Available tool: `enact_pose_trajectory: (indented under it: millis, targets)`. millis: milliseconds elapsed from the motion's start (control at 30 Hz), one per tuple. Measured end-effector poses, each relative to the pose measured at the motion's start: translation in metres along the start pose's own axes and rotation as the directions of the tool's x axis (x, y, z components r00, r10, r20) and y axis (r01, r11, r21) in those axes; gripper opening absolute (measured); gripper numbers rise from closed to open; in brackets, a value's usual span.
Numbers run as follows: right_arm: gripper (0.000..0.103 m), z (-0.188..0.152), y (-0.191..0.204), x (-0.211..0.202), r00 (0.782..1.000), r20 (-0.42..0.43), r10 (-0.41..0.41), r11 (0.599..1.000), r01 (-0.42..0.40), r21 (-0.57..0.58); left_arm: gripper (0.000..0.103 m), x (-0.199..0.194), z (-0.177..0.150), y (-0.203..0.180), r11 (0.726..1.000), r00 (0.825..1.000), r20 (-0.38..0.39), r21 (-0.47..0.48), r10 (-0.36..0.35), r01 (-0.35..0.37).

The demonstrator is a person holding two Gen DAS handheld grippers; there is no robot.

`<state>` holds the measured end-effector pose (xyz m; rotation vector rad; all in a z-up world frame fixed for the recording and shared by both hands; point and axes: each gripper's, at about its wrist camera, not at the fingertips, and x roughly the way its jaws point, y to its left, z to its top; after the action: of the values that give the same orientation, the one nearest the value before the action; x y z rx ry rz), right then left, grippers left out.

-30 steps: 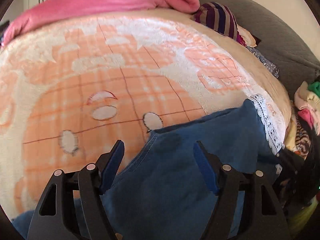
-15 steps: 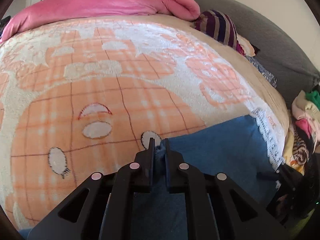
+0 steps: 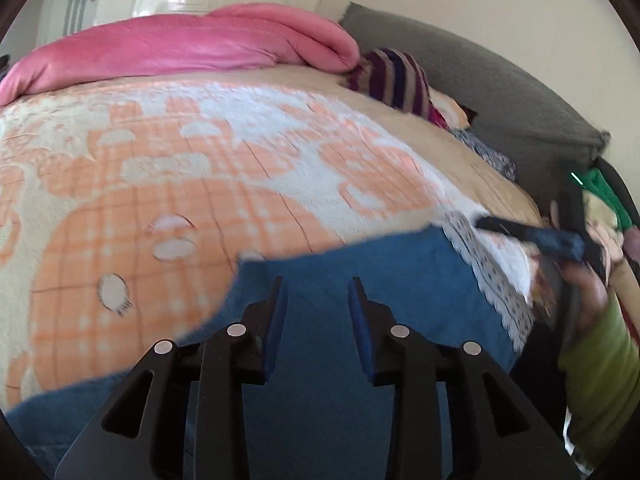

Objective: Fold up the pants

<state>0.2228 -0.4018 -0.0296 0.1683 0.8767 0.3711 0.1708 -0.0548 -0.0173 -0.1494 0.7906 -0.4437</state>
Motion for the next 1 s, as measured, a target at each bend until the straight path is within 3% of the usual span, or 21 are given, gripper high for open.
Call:
enact_pose_trajectory:
  millis: [133, 233, 433, 600, 667, 733, 900, 1000]
  targets:
    - [0.063, 0.002, -0.005, 0.029, 0.996, -0.061, 0.058, 0.998, -0.057, 0.026, 0.03, 0.02, -0.013, -0.002, 1.0, 0.998, -0.054, 0.018, 0.021, -0.02]
    - [0.06, 0.003, -0.003, 0.046, 0.995, -0.094, 0.036, 0.999, -0.036, 0.002, 0.031, 0.034, -0.022, 0.007, 0.999, 0.994, -0.094, 0.005, 0.05, -0.05]
    - [0.057, -0.001, -0.005, 0.051, 0.993, -0.111, 0.043, 0.999, -0.045, -0.007, 0.04, 0.038, -0.026, 0.008, 0.999, 0.995, -0.091, 0.004, 0.043, -0.042]
    - [0.047, -0.004, -0.001, 0.05, 0.996, -0.085, 0.032, 0.999, -0.035, -0.028, 0.04, 0.039, -0.027, 0.009, 0.999, 0.995, -0.086, 0.006, 0.046, -0.045]
    - [0.033, -0.007, 0.003, 0.046, 0.996, -0.073, 0.048, 0.997, -0.052, -0.05, 0.04, 0.039, -0.026, 0.01, 0.999, 0.996, -0.081, 0.004, 0.046, -0.046]
    - [0.013, -0.011, 0.009, 0.04, 0.994, -0.068, 0.089, 0.993, -0.094, -0.071, 0.04, 0.039, -0.026, 0.01, 0.999, 0.996, -0.078, 0.004, 0.048, -0.048]
    - [0.011, -0.003, 0.016, 0.019, 0.995, 0.023, 0.095, 0.988, -0.091, -0.124, 0.04, 0.038, -0.026, 0.013, 0.999, 0.996, -0.069, -0.001, 0.049, -0.05]
    - [0.01, 0.011, 0.02, 0.019, 0.996, 0.026, 0.088, 0.986, -0.083, -0.147, 0.04, 0.037, -0.025, 0.013, 0.998, 0.996, -0.063, 0.004, 0.059, -0.059]
